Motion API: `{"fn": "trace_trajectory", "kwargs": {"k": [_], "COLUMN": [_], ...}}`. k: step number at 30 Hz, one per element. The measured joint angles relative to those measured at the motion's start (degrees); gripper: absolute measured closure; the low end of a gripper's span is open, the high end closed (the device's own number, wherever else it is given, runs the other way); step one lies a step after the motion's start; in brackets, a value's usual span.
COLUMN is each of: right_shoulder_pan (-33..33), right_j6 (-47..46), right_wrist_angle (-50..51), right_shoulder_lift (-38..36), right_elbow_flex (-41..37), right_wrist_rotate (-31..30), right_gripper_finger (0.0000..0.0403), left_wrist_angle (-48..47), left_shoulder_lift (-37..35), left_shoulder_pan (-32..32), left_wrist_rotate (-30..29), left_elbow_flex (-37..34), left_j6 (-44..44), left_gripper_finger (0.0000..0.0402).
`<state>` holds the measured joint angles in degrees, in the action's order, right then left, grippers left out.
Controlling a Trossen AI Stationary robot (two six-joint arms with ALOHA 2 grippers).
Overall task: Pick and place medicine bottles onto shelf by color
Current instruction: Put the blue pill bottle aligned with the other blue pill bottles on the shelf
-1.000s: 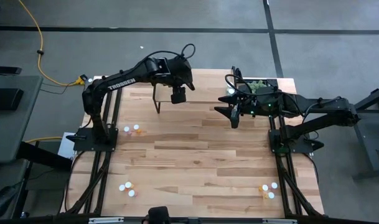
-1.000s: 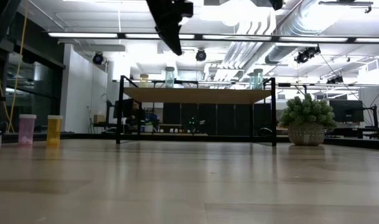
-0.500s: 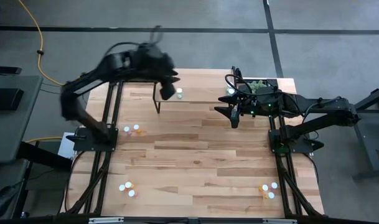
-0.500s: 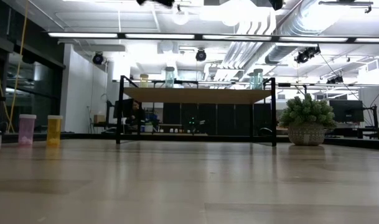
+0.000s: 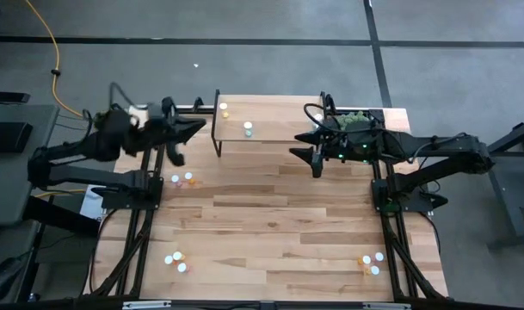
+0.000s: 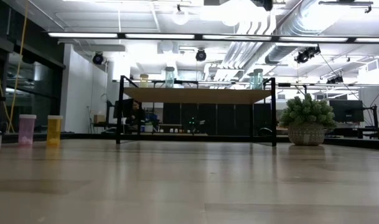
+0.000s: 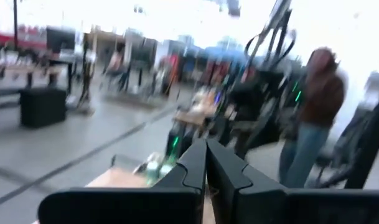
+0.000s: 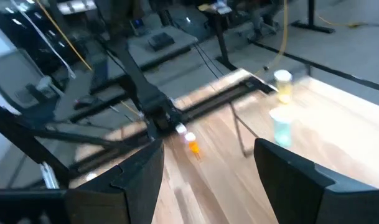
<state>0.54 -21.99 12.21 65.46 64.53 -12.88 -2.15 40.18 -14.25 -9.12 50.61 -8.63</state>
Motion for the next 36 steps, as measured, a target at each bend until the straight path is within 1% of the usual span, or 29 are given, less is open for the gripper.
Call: {"fn": "trace_trajectory", "kwargs": {"k": [2,4,6,8,10,12,15,16,18,20,22,26,29,32,36], "right_shoulder_pan": [0.0,0.3,0.8,1.5,1.8,1.8,1.5,1.3,0.9,0.5,-0.2,-1.4,-1.9,-2.3,-2.4], "right_j6": [0.6,1.4,1.5,1.5,1.2,-0.5,-2.2,-2.0,-2.1,-2.5,-2.6,-4.8,-5.3,-8.7,-11.5], "right_wrist_angle": [-3.0,-6.7,-11.0,-15.9,-20.1,-20.0,-18.8,-18.6,-16.5,-13.6,-11.4,-10.6,-10.4,-9.7,-8.2], "right_shoulder_lift": [2.2,5.1,8.3,11.7,15.2,18.7,23.7,25.3,28.6,31.7,34.6,39.9,43.2,45.7,47.5], "right_elbow_flex": [0.0,0.0,0.0,0.0,0.1,1.4,5.0,6.6,9.8,13.1,16.1,20.6,22.5,23.6,23.6], "right_wrist_rotate": [0.9,0.9,-0.9,-3.6,-5.9,-8.0,-8.9,-9.0,-10.1,-13.1,-14.6,-14.5,-14.4,-15.2,-19.9], "right_gripper_finger": [0.0162,0.0164,0.0173,0.0196,0.0232,0.0283,0.0372,0.0387,0.0386,0.0384,0.0396,0.0399,0.0402,0.0402,0.0402], "left_wrist_angle": [5.4,10.4,12.5,12.8,12.3,11.9,11.8,11.5,10.6,10.1,9.7,9.0,9.1,9.1,9.0], "left_shoulder_lift": [-3.8,-7.0,-9.6,-11.8,-13.3,-14.2,-15.3,-15.5,-15.5,-15.5,-15.5,-15.4,-15.5,-15.4,-15.4], "left_shoulder_pan": [1.3,2.2,2.7,2.8,2.8,2.8,2.8,2.8,2.8,2.8,2.8,2.8,2.8,2.8,2.8], "left_wrist_rotate": [-0.4,-0.6,-0.6,-0.6,-0.6,-0.6,-0.5,-0.5,-0.5,0.0,1.3,1.7,1.7,2.5,2.5], "left_elbow_flex": [-4.5,-7.5,-9.0,-9.4,-9.5,-9.6,-9.5,-9.5,-9.5,-9.5,-9.5,-9.5,-9.5,-9.5,-9.5], "left_j6": [-1.2,-1.7,-1.7,-1.7,-1.7,-1.4,-0.6,-0.3,-0.2,-0.2,0.0,0.4,0.3,0.3,-1.2], "left_gripper_finger": [0.0401,0.0401,0.0401,0.0401,0.0401,0.0401,0.0401,0.0401,0.0401,0.0401,0.0401,0.0401,0.0401,0.0401,0.0401]}}
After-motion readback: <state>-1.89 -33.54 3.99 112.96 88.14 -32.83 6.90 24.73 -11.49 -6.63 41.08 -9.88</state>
